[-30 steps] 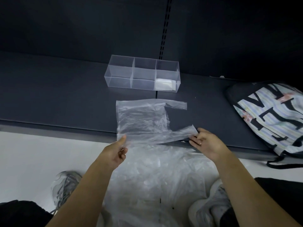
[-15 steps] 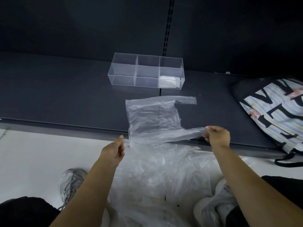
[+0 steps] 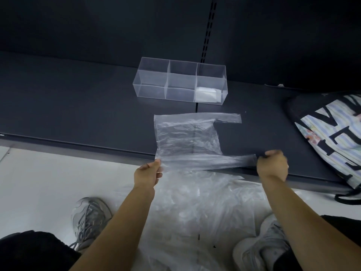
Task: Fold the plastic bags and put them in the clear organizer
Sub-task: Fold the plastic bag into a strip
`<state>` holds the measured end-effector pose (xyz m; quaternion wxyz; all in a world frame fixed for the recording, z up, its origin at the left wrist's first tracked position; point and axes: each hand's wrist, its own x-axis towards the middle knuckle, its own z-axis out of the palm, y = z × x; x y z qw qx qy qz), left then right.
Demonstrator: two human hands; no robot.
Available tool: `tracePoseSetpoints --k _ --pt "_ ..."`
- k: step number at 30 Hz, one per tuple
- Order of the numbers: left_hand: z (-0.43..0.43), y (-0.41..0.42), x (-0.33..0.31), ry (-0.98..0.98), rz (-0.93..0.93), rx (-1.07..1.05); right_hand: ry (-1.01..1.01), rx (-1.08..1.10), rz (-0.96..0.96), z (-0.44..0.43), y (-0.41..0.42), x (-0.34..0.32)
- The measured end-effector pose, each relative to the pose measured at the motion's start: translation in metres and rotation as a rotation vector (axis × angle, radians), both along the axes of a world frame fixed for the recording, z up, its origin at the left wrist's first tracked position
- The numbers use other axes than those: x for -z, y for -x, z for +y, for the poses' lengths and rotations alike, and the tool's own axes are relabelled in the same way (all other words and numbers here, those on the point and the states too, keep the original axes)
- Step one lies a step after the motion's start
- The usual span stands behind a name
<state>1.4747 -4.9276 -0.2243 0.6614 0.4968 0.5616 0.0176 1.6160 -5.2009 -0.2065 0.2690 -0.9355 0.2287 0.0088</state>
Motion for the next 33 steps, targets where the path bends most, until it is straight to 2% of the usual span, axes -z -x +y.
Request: tracePoseSetpoints --k 2,4,5,8,10,12,14,17,18,20,22,24,26,30,33 --pt "0.000 0.000 0.001 -0.022 -0.006 -0.005 0.075 -0.085 -0.168 0.031 0.004 -0.006" --pt "0.000 0.001 0.001 -0.044 -0.002 -0.004 0.056 -0.395 -0.338 0.079 0.013 -0.010" --pt "0.000 0.002 0.001 -0.052 -0.003 -0.002 0.020 -0.607 -0.352 0.106 0.017 -0.009" --pt "0.000 0.005 0.000 -0.066 -0.024 0.006 0.030 -1.110 -0.203 0.173 0.029 0.003" --pt "0.000 0.006 0.000 -0.084 -0.025 -0.001 0.153 -1.225 -0.089 0.195 0.030 0.020" --pt "-0.001 0.009 0.002 -0.117 -0.027 -0.035 0.284 -1.236 -0.005 0.197 0.024 0.036" --pt "-0.004 0.011 0.004 -0.145 -0.032 -0.076 0.395 -1.211 -0.008 0.187 0.011 0.045" --pt "-0.008 0.015 0.006 -0.161 0.001 -0.115 0.417 -1.091 0.002 0.164 -0.016 0.047" --pt "-0.009 0.016 0.006 -0.210 0.031 -0.111 0.419 -1.048 0.023 0.156 -0.024 0.046" --pt "-0.009 0.013 0.004 -0.511 0.084 -0.049 0.450 -0.991 0.037 0.144 -0.033 0.042" --pt "-0.007 0.000 -0.005 -0.945 -0.031 0.111 0.442 -1.004 -0.005 0.144 -0.027 0.038" --pt "-0.001 -0.028 -0.006 -1.229 -0.149 0.394 0.353 -1.063 -0.073 0.155 -0.012 0.036" --pt "0.007 -0.063 -0.005 -1.294 -0.115 0.718 0.283 -1.112 -0.097 0.168 0.002 0.037" --pt "0.027 -0.104 0.018 -1.298 0.141 1.174 0.244 -1.065 -0.063 0.170 -0.002 0.042" --pt "0.036 -0.106 0.036 -1.322 0.205 1.262 0.329 -0.998 -0.025 0.141 -0.020 0.050"
